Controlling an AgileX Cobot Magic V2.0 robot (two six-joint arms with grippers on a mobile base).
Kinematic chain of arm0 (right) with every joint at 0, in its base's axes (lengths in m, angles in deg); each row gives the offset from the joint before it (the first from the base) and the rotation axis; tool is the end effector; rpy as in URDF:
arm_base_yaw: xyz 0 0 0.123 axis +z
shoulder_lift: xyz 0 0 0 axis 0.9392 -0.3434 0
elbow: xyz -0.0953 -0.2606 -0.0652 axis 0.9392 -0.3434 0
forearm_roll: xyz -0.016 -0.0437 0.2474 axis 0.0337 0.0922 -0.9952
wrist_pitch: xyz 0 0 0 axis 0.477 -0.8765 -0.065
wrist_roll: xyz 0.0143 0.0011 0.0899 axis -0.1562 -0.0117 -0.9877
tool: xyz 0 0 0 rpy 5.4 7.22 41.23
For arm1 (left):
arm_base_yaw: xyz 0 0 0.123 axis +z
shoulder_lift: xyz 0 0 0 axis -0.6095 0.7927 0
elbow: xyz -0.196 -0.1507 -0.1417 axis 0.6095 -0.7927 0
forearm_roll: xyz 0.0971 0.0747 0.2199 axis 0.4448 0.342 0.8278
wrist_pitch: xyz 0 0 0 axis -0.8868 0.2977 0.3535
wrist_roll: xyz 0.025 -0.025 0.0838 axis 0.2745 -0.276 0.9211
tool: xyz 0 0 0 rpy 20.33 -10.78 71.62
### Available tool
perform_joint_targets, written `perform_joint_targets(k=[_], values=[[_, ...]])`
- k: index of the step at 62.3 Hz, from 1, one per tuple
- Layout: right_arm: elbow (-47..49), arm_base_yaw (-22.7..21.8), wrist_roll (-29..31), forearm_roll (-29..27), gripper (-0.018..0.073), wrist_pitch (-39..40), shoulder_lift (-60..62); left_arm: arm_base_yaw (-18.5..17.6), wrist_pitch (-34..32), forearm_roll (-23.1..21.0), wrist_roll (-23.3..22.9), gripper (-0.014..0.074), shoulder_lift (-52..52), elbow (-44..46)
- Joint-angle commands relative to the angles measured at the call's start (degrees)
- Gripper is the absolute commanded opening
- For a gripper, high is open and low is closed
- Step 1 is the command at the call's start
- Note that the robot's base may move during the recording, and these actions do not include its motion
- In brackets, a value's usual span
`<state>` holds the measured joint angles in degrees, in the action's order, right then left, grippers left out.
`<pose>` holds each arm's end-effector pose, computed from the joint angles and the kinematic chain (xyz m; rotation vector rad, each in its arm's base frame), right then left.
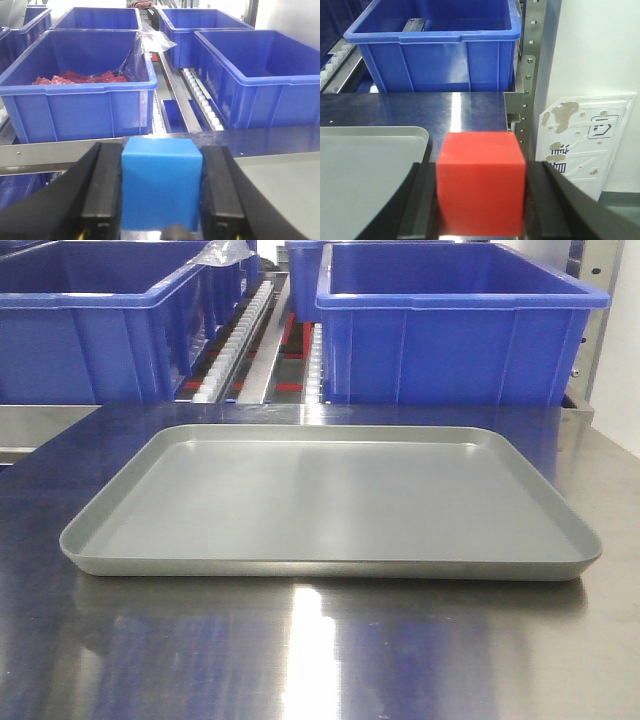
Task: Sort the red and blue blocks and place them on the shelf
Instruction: 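Hold both cubes raised while the base starts turning away, then drive the base away from the table carrying both cubes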
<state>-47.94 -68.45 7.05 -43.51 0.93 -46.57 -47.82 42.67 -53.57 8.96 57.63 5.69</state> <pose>0.1017 0.0033 0.2901 0.0793 1.7514 0.1139 0.0858 -0.0175 0.2937 0.1371 1.5814 -0.1778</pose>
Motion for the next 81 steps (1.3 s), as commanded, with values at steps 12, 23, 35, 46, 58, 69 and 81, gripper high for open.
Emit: perform_joint_targets(k=[12, 23, 35, 46, 58, 69, 81], values=[[1.6, -0.4, 0.5, 0.4, 0.0053, 4.9, 0.0, 0.0, -4.9, -0.2, 0.2, 0.0123, 0.2, 1.6], [1.6, -0.4, 0.5, 0.4, 0.0053, 4.9, 0.0, 0.0, -4.9, -0.2, 0.2, 0.0123, 0.2, 1.6], [1.6, -0.4, 0.5, 0.4, 0.0053, 4.9, 0.0, 0.0, -4.9, -0.2, 0.2, 0.0123, 0.2, 1.6], [1.6, -0.4, 0.5, 0.4, 0.0053, 4.9, 0.0, 0.0, -4.9, -0.2, 0.2, 0.0123, 0.2, 1.6], [1.6, -0.4, 0.5, 0.4, 0.0053, 4.9, 0.0, 0.0, -4.9, -0.2, 0.2, 0.0123, 0.2, 1.6], [1.6, -0.4, 0.5, 0.4, 0.0053, 4.9, 0.0, 0.0, -4.9, -0.2, 0.2, 0.0123, 0.2, 1.6], [1.6, -0.4, 0.5, 0.4, 0.0053, 4.9, 0.0, 0.0, -4.9, -0.2, 0.2, 0.0123, 0.2, 1.6]])
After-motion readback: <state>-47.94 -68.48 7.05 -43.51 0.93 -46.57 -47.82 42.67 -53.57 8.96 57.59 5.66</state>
